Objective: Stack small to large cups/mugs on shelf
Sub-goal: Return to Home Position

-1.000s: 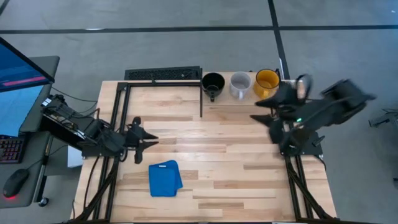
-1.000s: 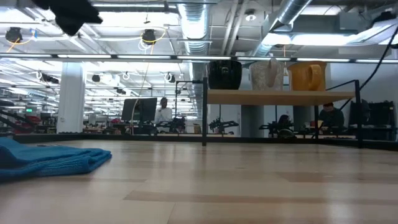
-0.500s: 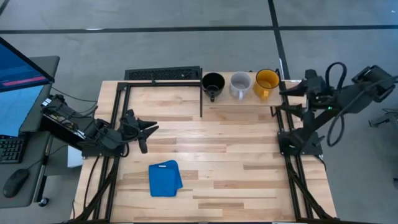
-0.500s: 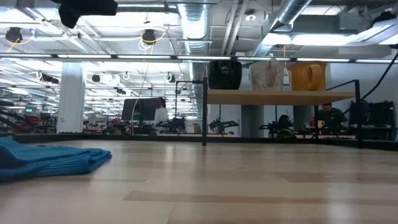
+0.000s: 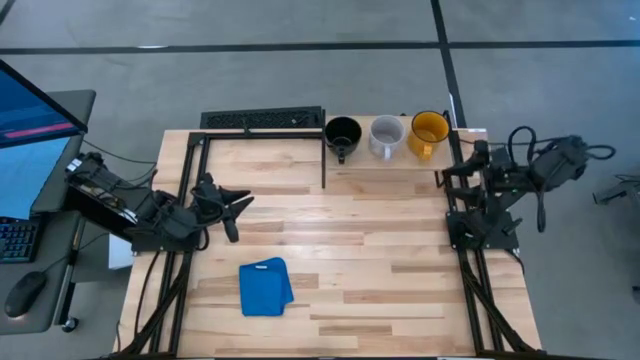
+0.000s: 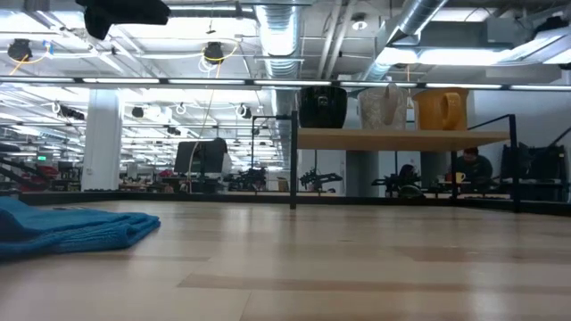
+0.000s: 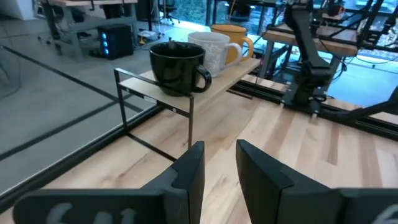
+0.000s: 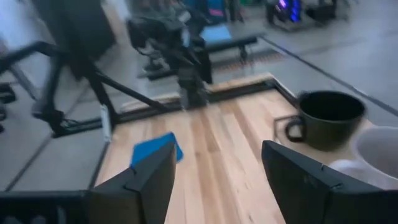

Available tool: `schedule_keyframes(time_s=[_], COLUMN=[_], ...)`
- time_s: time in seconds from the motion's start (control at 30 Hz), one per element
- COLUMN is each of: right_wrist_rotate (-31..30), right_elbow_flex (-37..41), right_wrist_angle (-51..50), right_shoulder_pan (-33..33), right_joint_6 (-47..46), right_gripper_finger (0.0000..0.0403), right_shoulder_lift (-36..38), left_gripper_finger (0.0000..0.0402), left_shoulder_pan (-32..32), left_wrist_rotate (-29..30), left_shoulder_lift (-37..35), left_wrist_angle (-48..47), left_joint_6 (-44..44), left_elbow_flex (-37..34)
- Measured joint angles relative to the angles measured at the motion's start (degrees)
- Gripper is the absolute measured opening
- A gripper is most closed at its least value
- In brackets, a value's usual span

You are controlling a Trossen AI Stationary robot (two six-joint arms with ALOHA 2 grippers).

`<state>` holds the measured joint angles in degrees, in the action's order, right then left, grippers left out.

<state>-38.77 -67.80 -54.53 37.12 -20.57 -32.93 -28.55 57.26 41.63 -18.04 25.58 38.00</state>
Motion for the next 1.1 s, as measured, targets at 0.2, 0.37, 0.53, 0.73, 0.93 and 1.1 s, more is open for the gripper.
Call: schedule_keyframes(time_s=[0.2, 0.37, 0.53, 0.73, 0.93, 1.1], right_wrist_rotate=[2.72, 4.03, 10.11, 15.4, 15.0, 15.16], right_elbow_flex=[17.26, 28.43, 37.1, 43.97, 46.37, 46.59], right_wrist_angle=[14.49, 22.22, 32.19, 37.86, 41.02, 41.9], right_shoulder_pan=[0.0, -0.02, 0.0, 0.0, -1.41, -3.29], right_joint_6=[6.52, 10.72, 15.42, 15.62, 16.08, 19.23], right_gripper_finger=[0.026, 0.026, 0.026, 0.026, 0.026, 0.026], right_shoulder_lift=[14.2, 22.94, 29.37, 32.76, 32.59, 32.67], left_gripper_finger=[0.0082, 0.0082, 0.0082, 0.0082, 0.0082, 0.0082], left_shoulder_pan=[2.81, 5.53, 8.05, 12.38, 20.06, 23.71], left_wrist_rotate=[-5.25, -8.98, -14.61, -24.32, -34.21, -40.65], left_shoulder_lift=[0.0, 0.33, 2.31, 8.07, 11.1, 11.74], left_wrist_angle=[-0.04, 0.02, 1.87, 15.23, 18.44, 21.64], left_joint_6=[-0.02, -0.99, -4.29, -16.64, -17.72, -19.16], left_elbow_flex=[0.0, 0.0, 0.0, 0.02, 0.02, 0.02])
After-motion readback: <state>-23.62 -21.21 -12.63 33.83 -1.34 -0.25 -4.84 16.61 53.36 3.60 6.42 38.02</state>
